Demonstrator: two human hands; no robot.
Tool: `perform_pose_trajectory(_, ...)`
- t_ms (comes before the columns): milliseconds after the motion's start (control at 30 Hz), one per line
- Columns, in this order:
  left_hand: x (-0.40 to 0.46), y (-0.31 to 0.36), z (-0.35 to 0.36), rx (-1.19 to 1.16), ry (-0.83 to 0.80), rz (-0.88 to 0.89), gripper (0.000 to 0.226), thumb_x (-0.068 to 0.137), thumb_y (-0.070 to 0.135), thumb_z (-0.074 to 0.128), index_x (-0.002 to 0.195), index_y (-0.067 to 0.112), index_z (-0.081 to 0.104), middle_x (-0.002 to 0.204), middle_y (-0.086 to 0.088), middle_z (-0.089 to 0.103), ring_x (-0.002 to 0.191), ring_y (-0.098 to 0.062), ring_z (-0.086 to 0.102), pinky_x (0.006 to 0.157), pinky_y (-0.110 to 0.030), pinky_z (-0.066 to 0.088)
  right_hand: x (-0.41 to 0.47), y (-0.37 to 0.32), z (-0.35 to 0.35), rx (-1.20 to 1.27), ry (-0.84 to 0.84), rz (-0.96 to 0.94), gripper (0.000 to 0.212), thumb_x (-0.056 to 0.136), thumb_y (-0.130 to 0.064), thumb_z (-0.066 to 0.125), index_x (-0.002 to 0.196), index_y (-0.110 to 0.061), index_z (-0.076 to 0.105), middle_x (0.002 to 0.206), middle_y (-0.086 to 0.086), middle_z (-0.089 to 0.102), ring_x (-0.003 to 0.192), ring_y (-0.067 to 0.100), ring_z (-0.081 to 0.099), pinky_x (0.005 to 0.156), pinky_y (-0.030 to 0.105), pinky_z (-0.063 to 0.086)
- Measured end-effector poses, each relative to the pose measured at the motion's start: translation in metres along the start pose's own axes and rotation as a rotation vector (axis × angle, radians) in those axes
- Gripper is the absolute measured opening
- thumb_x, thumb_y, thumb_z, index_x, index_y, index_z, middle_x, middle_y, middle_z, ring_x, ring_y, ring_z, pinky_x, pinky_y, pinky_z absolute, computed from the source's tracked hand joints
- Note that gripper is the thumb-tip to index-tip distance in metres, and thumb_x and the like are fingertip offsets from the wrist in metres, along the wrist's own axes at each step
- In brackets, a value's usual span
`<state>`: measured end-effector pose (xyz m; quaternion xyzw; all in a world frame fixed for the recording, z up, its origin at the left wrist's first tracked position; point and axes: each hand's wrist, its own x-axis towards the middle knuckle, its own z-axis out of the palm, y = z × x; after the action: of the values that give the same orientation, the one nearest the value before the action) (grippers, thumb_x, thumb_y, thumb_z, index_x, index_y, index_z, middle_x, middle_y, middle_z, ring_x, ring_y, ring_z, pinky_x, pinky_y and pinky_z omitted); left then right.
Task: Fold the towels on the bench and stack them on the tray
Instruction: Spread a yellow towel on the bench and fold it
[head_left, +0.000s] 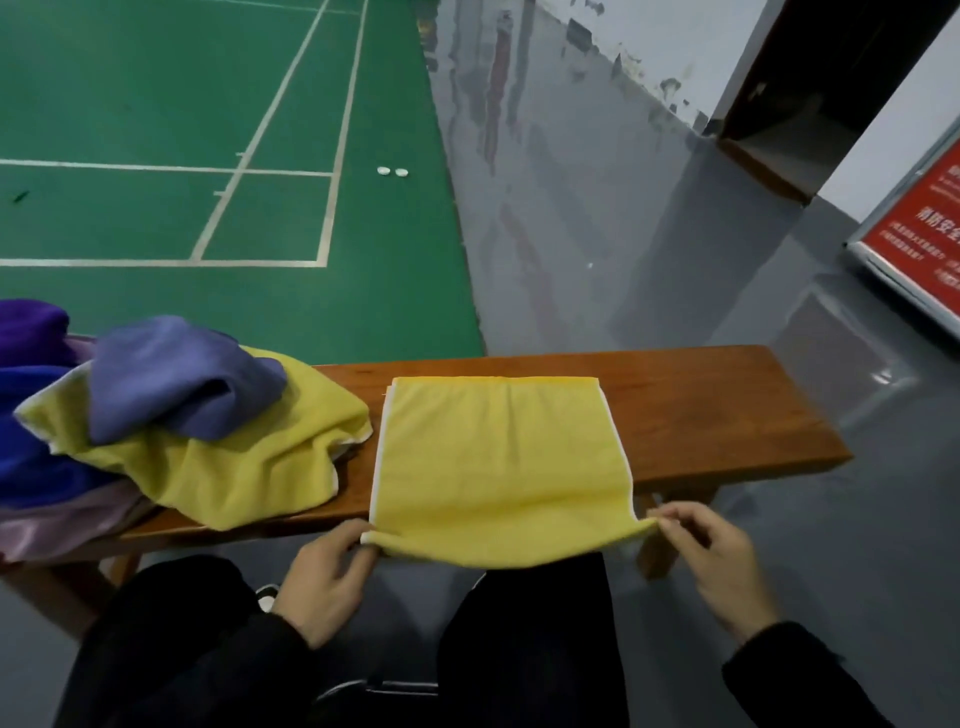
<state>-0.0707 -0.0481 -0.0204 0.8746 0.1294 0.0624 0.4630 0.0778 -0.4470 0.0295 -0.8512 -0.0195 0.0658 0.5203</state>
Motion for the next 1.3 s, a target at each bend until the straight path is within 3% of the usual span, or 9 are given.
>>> perform_pose_trajectory(100,0.03,0.015,-0.004,-0.055,0.059,-0.014,0.03,0.093,0.049,0.047,0.087,0.026,0.065,0.074,0.012,0.066,0.071,-0.004,0.06,0.071,-0.033,0.049,0.041,-0.015,0.004,-0.018,0.054,-0.063,0.026,0.097,-0.005,0.067,0.085,-0.027,0.075,0.076,-0.003,0.073,0.071,0.011,0.064,0.061,0.015,0.048)
perform_pose_trajectory(200,0.077,0.032,-0.009,-0.03,0.153,-0.069,0.028,0.096,0.044,0.048,0.082,0.024,0.062,0.068,0.005,0.061,0.067,-0.02,0.056,0.064,-0.041,0.046,0.088,-0.046,0.012,-0.027,0.104,-0.108,0.02,0.096,-0.006,0.068,0.089,-0.024,0.074,0.086,-0.008,0.074,0.077,0.001,0.066,0.071,0.016,0.052)
perform_pose_trajectory(367,0.152,0.05,-0.015,0.091,0.243,-0.192,0.024,0.104,0.024,0.049,0.104,0.012,0.07,0.089,-0.005,0.067,0.084,-0.029,0.061,0.071,-0.034,0.043,0.166,-0.068,0.029,-0.12,0.158,-0.138,0.004,0.095,-0.019,0.071,0.095,-0.023,0.072,0.093,-0.006,0.073,0.09,0.014,0.07,0.08,0.035,0.057)
perform_pose_trajectory(733,0.219,0.03,0.003,0.371,0.218,-0.316,0.015,0.099,0.02,0.055,0.093,0.011,0.065,0.087,-0.011,0.069,0.077,-0.031,0.06,0.065,-0.033,0.041,0.236,-0.042,0.071,-0.362,0.108,-0.019,0.003,0.098,-0.021,0.067,0.1,-0.023,0.068,0.098,-0.002,0.069,0.093,0.018,0.064,0.078,0.029,0.047)
perform_pose_trajectory(833,0.218,0.023,0.008,0.334,0.188,-0.267,0.039,0.097,0.028,0.06,0.131,0.007,0.059,0.124,-0.017,0.066,0.113,-0.035,0.062,0.093,-0.043,0.053,0.238,-0.028,0.079,-0.461,0.09,-0.014,0.008,0.099,-0.027,0.064,0.105,-0.025,0.068,0.112,-0.001,0.067,0.102,0.021,0.064,0.084,0.034,0.051)
perform_pose_trajectory(900,0.203,0.023,0.01,0.357,0.237,-0.099,0.059,0.096,0.035,0.059,0.146,0.006,0.045,0.143,-0.017,0.053,0.134,-0.035,0.047,0.113,-0.048,0.04,0.231,-0.025,0.081,-0.571,0.115,-0.088,0.021,0.101,-0.034,0.061,0.117,-0.024,0.068,0.13,0.003,0.059,0.117,0.026,0.058,0.097,0.043,0.05)
perform_pose_trajectory(1033,0.17,0.04,0.042,0.582,0.069,0.299,0.062,0.099,0.054,0.039,0.147,0.016,0.048,0.152,-0.01,0.049,0.145,-0.032,0.039,0.116,-0.054,0.036,0.199,-0.03,0.099,-0.74,0.078,-0.588,0.038,0.103,-0.032,0.052,0.135,-0.016,0.064,0.148,0.009,0.054,0.134,0.029,0.048,0.112,0.045,0.038)
perform_pose_trajectory(1167,0.174,0.042,0.088,0.833,-0.217,0.164,0.073,0.098,0.07,0.01,0.162,0.034,0.008,0.171,-0.003,0.002,0.157,-0.025,-0.004,0.126,-0.052,0.001,0.176,-0.022,0.136,-1.005,-0.364,-0.525,0.064,0.103,-0.06,0.022,0.161,-0.033,0.028,0.17,0.006,0.02,0.156,0.026,0.019,0.127,0.044,0.015)
perform_pose_trajectory(1300,0.171,0.038,0.09,0.866,-0.217,0.144,0.076,0.097,0.073,0.007,0.162,0.033,0.005,0.171,-0.003,-0.002,0.157,-0.026,-0.008,0.125,-0.052,-0.004,0.172,-0.02,0.139,-1.081,-0.358,-0.493,0.067,0.103,-0.067,0.01,0.163,-0.039,0.007,0.172,0.004,0.0,0.159,0.025,0.002,0.128,0.047,0.004)
